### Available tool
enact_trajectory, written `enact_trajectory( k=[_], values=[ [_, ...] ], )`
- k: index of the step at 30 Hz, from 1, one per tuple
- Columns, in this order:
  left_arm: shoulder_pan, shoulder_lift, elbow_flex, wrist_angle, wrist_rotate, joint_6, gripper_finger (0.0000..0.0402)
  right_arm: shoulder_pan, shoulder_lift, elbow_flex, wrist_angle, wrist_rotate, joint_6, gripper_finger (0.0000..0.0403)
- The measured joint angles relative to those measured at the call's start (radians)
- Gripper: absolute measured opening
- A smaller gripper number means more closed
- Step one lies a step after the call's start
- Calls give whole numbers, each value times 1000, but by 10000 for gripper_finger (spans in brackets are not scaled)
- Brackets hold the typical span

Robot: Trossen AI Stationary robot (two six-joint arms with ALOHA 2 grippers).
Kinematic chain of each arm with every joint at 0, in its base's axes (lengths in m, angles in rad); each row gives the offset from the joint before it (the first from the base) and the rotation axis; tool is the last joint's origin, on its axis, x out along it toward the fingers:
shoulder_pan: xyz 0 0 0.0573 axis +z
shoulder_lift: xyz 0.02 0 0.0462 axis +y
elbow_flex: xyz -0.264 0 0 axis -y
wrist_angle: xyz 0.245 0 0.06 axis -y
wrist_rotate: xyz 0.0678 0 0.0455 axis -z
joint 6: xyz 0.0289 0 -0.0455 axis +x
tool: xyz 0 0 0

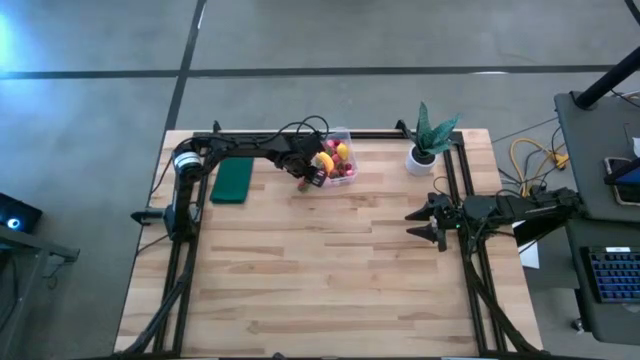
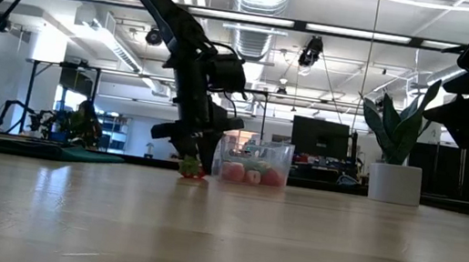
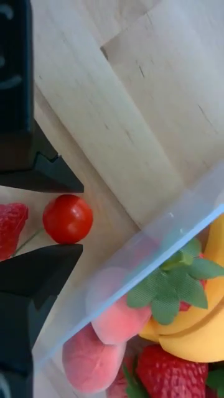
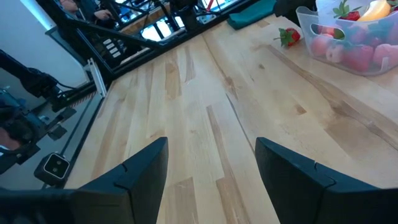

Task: Pick and placing Produce into tupperware
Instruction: Put the red cherry into the transparent bin

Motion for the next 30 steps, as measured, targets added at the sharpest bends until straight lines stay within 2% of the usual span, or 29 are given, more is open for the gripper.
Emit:
enact_trajectory(
  k=[6,13,22,30],
  values=[
    [0,0,-1,-3,0,22,123,0,0,0,0,0,0,233],
    [0,0,-1,-7,1,24,88,0,0,0,0,0,0,233],
    [0,-4,10,-20,1,24,93,0,0,0,0,0,0,233],
    [-7,-140,69,-64,-6,53,93,0,0,0,0,0,0,233]
  ],
)
